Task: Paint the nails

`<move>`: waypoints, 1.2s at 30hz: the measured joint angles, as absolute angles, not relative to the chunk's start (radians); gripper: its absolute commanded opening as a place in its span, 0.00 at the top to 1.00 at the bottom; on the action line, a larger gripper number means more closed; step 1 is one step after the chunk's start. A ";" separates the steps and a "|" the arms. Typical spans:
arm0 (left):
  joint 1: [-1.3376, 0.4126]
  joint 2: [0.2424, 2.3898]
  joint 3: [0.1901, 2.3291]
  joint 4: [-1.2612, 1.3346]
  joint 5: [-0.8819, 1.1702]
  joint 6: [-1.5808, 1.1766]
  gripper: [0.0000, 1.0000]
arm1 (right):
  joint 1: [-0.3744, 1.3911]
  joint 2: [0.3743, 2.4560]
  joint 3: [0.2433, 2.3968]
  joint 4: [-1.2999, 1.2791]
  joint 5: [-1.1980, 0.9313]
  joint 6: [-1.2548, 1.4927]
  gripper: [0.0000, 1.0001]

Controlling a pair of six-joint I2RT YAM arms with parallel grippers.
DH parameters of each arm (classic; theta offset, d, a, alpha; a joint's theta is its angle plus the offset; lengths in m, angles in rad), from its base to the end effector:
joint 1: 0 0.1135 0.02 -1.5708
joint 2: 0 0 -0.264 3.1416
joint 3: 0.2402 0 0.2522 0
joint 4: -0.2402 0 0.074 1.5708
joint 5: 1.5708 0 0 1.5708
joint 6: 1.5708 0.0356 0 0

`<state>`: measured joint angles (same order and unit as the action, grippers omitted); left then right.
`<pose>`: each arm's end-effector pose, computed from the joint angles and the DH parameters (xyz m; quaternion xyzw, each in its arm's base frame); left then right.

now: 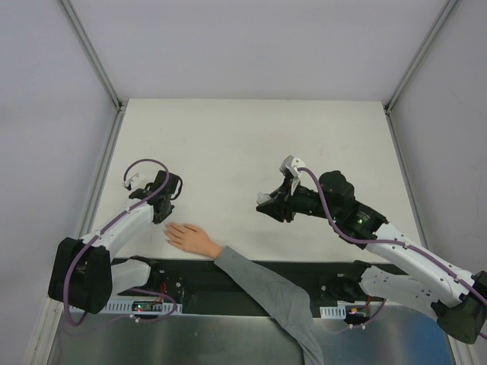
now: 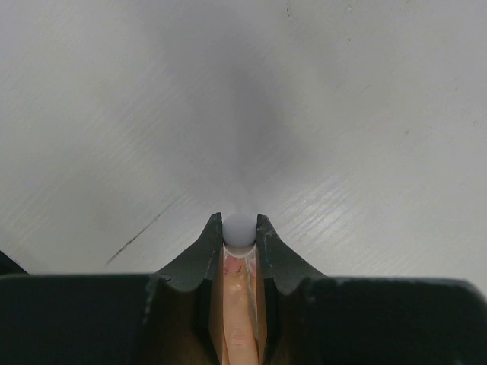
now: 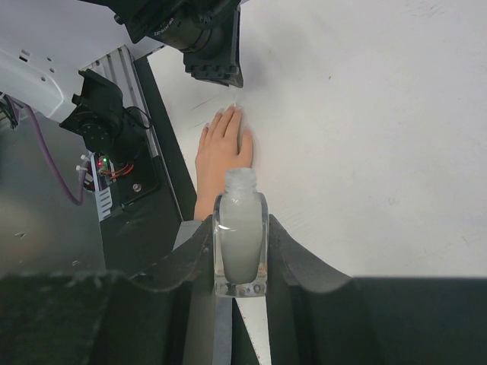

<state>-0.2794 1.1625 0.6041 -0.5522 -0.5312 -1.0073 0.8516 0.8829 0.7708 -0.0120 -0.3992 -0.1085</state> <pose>0.1984 -0.0382 0.1831 -0.3904 0.8567 0.0725 0.3294 0.1269 0.1660 0.3365 -0.4557 0.5911 0.3740 0.5505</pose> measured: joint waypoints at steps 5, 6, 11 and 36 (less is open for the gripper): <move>-0.279 1.168 0.604 -0.533 -0.531 -0.988 1.00 | 0.852 0.883 0.768 -0.012 -0.399 -0.109 1.00; -0.279 1.168 0.604 -0.531 -0.530 -0.983 1.00 | 0.852 0.883 0.768 -0.012 -0.399 -0.109 1.00; -0.279 1.164 0.604 -0.527 -0.511 -0.978 1.00 | 0.852 0.883 0.768 -0.012 -0.399 -0.109 1.00; -0.267 1.177 0.606 -0.513 -0.477 -0.980 1.00 | 0.852 0.883 0.768 -0.013 -0.397 -0.109 1.00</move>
